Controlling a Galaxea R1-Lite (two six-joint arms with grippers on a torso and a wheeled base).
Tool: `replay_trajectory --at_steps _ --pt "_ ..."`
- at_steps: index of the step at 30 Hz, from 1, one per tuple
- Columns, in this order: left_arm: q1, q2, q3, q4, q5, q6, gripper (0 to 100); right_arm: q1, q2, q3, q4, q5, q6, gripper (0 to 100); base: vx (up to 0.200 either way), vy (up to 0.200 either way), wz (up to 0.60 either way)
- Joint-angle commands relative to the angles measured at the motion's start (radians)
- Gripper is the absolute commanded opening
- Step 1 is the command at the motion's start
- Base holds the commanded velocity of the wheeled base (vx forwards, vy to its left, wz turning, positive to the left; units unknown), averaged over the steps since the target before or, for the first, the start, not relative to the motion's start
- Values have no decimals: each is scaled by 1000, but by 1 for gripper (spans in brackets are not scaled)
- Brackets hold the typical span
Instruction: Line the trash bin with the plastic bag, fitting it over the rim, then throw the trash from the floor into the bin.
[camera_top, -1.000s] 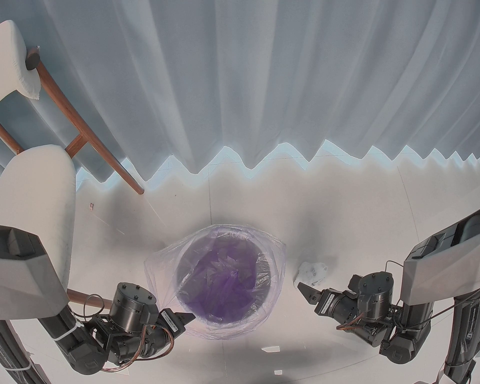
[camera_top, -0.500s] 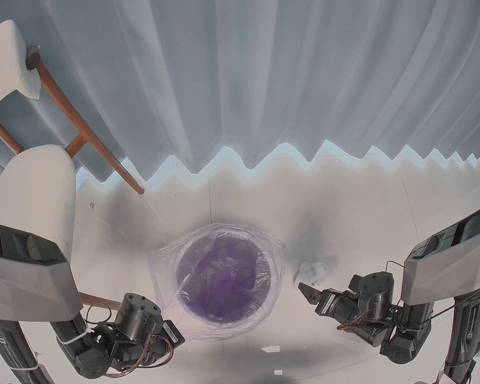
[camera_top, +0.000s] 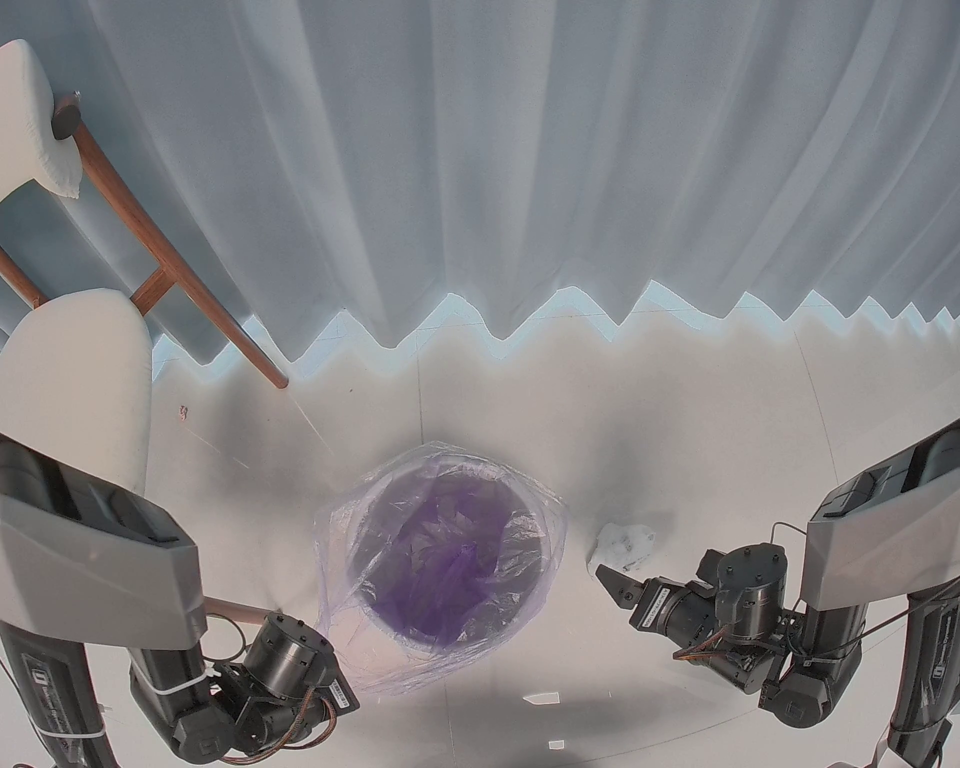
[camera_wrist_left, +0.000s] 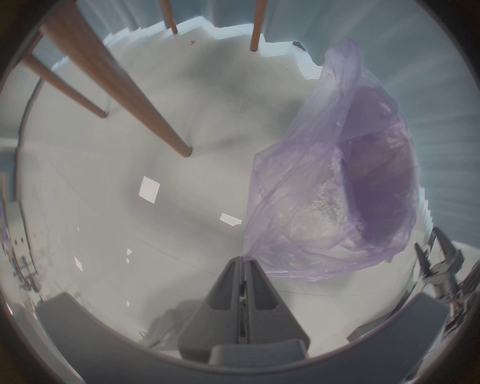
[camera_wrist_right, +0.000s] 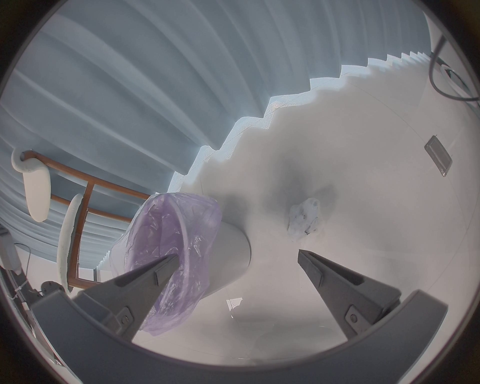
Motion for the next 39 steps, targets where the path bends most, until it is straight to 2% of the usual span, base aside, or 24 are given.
replay_trajectory --at_steps 1,9,18,22,25,29,34,39 --pt "14 149 -54 -52 31 76 0 -1 3 3 -12 -1 -1 100 0 0 0" --pt "16 263 -111 -84 48 187 0 -1 17 3 -12 1 1 100 0 0 0" --pt "17 280 -139 -87 56 316 0 17 39 1 -12 1 -2 100 0 0 0" --pt "10 275 -148 -115 77 320 0 59 39 -6 -10 8 -8 100 0 0 0" --pt "-6 264 -140 -194 79 328 0 120 39 -28 -9 19 -10 100 0 0 0" --pt "-33 243 -120 -213 96 337 0 169 74 -31 -10 19 -10 100 0 0 0" --pt "-50 234 -116 -214 102 337 0 177 112 -52 -10 13 -10 100 0 0 0" --pt "-102 214 -94 -240 102 333 0 175 154 -104 -10 11 -8 100 0 0 0"
